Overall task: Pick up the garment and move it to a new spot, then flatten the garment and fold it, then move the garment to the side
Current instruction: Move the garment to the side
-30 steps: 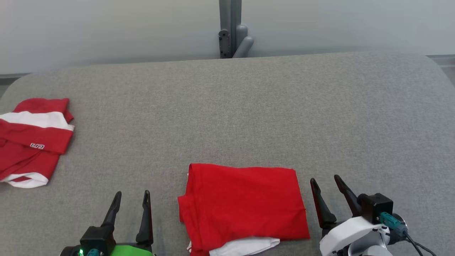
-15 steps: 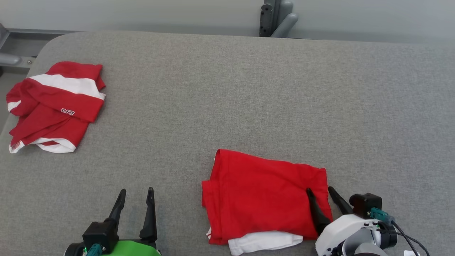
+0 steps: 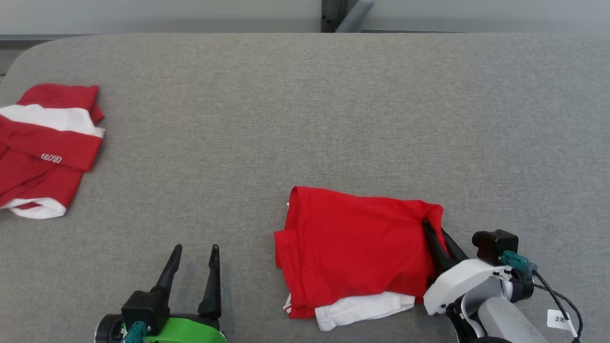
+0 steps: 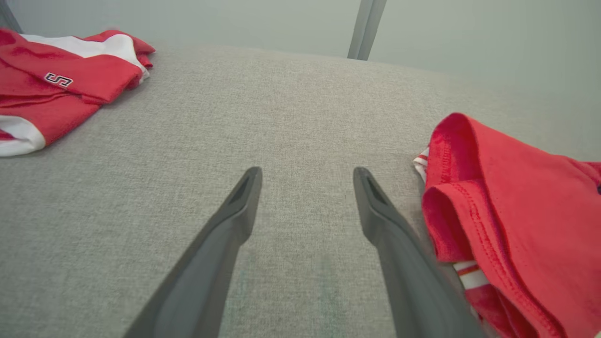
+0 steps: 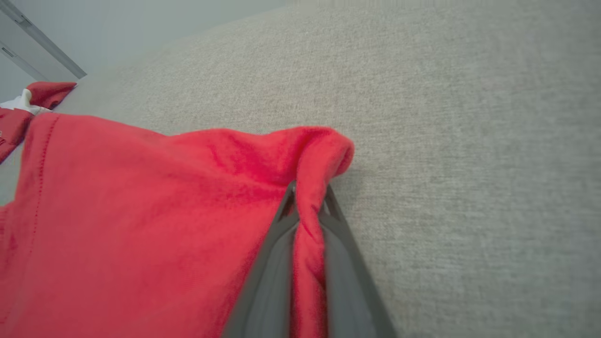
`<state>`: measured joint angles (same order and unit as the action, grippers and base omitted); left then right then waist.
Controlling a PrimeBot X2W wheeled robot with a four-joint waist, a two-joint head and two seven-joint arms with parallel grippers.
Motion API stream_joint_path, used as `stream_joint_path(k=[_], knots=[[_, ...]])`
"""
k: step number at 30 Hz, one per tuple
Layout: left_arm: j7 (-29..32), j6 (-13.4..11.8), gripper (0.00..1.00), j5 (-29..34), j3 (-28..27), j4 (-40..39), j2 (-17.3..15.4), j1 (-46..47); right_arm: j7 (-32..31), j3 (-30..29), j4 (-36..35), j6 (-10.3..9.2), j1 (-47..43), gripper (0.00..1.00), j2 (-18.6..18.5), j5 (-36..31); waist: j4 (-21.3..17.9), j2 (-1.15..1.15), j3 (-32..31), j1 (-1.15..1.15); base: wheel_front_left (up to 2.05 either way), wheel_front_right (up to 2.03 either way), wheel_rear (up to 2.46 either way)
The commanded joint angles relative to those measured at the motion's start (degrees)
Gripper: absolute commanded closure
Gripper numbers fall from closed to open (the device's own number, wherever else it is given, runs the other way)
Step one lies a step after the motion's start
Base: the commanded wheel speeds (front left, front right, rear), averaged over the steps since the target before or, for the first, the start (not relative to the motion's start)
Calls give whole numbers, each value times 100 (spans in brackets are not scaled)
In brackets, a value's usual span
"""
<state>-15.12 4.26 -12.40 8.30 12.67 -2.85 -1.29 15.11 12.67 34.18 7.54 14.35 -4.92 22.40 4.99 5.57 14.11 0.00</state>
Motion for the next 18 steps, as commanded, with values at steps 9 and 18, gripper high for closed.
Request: stream_joint_path(k=[9,18], knots=[[0,185,0,146,428,-7,-12,491,7,115,-94,-11,77,100,42,-97,-2444,2,-73,0,0,0,0],[0,271,0,455,524,57,-17,859,7,418,-215,-11,265,100,151,38,-3268,2,319,0,0,0,0]])
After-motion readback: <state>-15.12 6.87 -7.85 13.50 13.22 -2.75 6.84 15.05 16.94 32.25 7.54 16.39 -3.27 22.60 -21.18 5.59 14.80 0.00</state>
